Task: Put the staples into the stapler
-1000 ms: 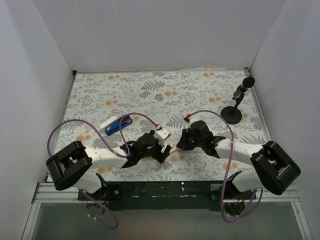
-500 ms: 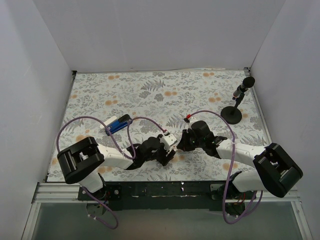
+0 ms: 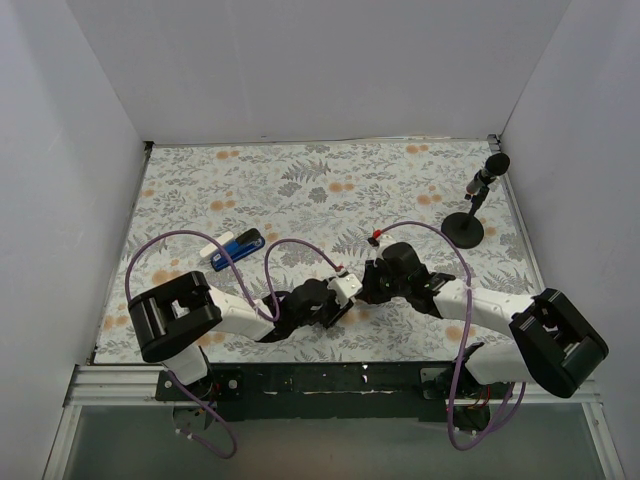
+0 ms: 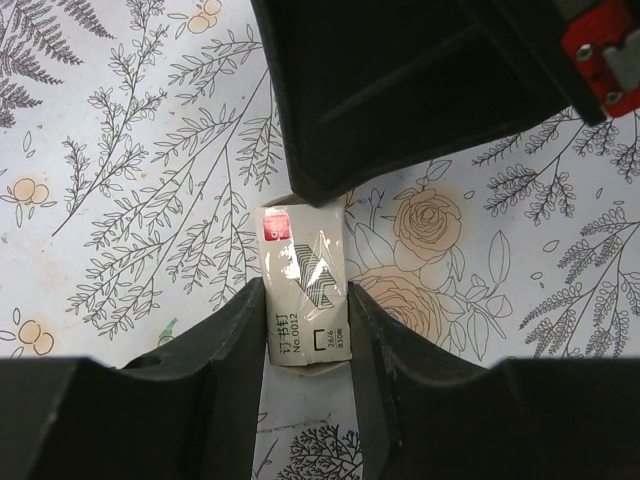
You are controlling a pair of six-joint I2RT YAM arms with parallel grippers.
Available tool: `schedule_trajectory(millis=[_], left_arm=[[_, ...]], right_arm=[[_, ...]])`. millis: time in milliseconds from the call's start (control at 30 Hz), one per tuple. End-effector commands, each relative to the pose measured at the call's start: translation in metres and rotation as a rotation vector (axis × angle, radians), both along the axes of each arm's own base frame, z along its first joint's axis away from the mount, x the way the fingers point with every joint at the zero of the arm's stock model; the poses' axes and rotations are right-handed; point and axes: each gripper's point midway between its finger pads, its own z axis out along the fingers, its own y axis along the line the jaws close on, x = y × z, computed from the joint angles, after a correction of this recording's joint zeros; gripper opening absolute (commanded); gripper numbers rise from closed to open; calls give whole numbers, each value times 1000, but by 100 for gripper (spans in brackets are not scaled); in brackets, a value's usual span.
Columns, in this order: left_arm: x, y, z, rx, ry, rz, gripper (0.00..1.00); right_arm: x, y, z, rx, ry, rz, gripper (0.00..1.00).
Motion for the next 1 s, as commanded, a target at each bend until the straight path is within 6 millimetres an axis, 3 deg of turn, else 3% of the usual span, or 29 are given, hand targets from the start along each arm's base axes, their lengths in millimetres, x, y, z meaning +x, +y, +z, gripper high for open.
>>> schedule_trajectory(millis=[0, 400, 533, 700, 967], left_arm=[[-3, 0, 0, 22, -11, -6, 22], [-19, 3, -7, 27, 62, -21, 24], [-21, 5, -9, 31, 66, -19, 24], [-22, 2, -9, 26, 73, -28, 23], [-24, 2, -12, 42, 84, -34, 24]], right_arm=[[16, 2, 19, 0, -91, -13, 1], [24, -17, 15, -93, -144, -65, 1], [17, -10, 15, -61, -131, -13, 1], [12, 2, 22, 16, -135, 21, 20], [6, 6, 14, 21, -102, 56, 22]])
